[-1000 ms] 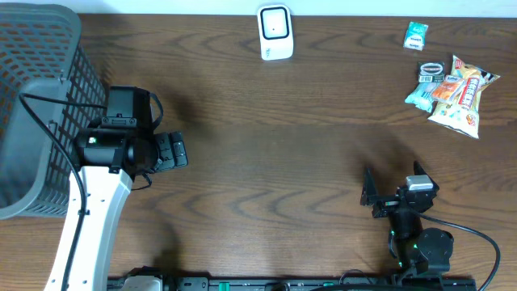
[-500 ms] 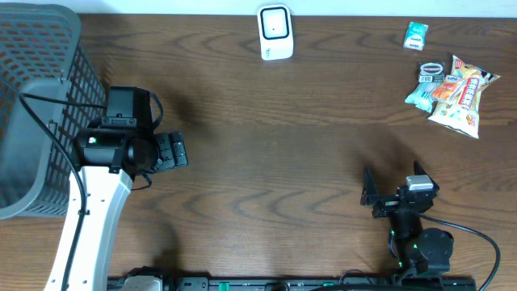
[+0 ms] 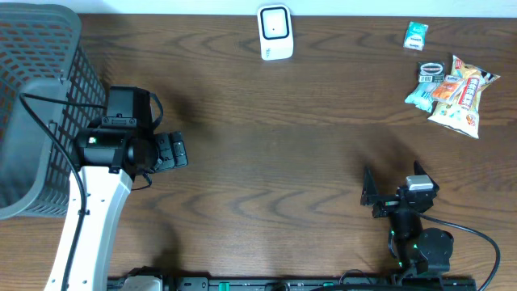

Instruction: Scan the item barcode

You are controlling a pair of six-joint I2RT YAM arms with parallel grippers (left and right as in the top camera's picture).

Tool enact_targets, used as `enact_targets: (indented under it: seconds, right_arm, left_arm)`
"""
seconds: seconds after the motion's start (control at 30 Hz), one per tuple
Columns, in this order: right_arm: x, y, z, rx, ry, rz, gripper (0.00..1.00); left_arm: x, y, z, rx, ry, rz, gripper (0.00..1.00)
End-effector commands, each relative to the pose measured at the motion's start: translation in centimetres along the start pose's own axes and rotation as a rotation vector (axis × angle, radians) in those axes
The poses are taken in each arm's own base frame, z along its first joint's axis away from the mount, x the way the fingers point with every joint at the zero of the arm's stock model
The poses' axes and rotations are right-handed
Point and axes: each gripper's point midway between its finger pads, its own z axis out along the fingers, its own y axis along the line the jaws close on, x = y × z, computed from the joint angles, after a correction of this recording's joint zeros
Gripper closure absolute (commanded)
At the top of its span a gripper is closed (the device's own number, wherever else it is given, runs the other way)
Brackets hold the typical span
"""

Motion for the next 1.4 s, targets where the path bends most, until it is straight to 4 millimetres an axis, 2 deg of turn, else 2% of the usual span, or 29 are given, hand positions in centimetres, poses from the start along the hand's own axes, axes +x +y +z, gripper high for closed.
enact_targets:
  seconds: [0.0,0.37,0.6,0.73,0.9,0.97,1.2,1.37]
  right_arm:
    - [0.0,-0.3,0.0,0.015,-0.001,-0.007,0.01]
    - [0.0,-0.3,0.0,0.015,-0.001,-0.007,0.01]
    - [0.0,-0.3,0.0,0.015,-0.001,-0.007,0.01]
    - [0.0,-0.3,0.0,0.015,-0.001,-0.007,0.01]
    - [0.0,-0.3,0.0,0.015,-0.001,-0.007,0.01]
    - [0.0,-0.3,0.0,0.015,-0.001,-0.007,0.01]
    - [0.0,-0.3,0.0,0.015,-0.001,-0.007,0.01]
    - [0.0,-0.3,0.0,0.015,-0.001,-0.007,0.01]
  left_arm:
    - [0.2,0.1,0.2,-0.007,0.008,-0.005,0.03]
    - [0.6,0.2,0.2,-0.012,0.024,-0.007,0.02]
    - [1.0,-0.3,-1.0,0.042,-0.025,-0.008,0.02]
    - [0.8,-1.0,-0.9,0.108,-0.131,0.047,0.02]
    - [0.5,-4.7,-1.4,0.340,-0.348,0.240,0.02]
    - [0.5,-5.2,-2.0,0.387,-0.436,0.261,0.02]
    - [2.0,-4.3,-3.0,0.392,-0.621,0.270,0.02]
    - [3.9,-3.0,-3.6,0.371,-0.755,0.272,0.02]
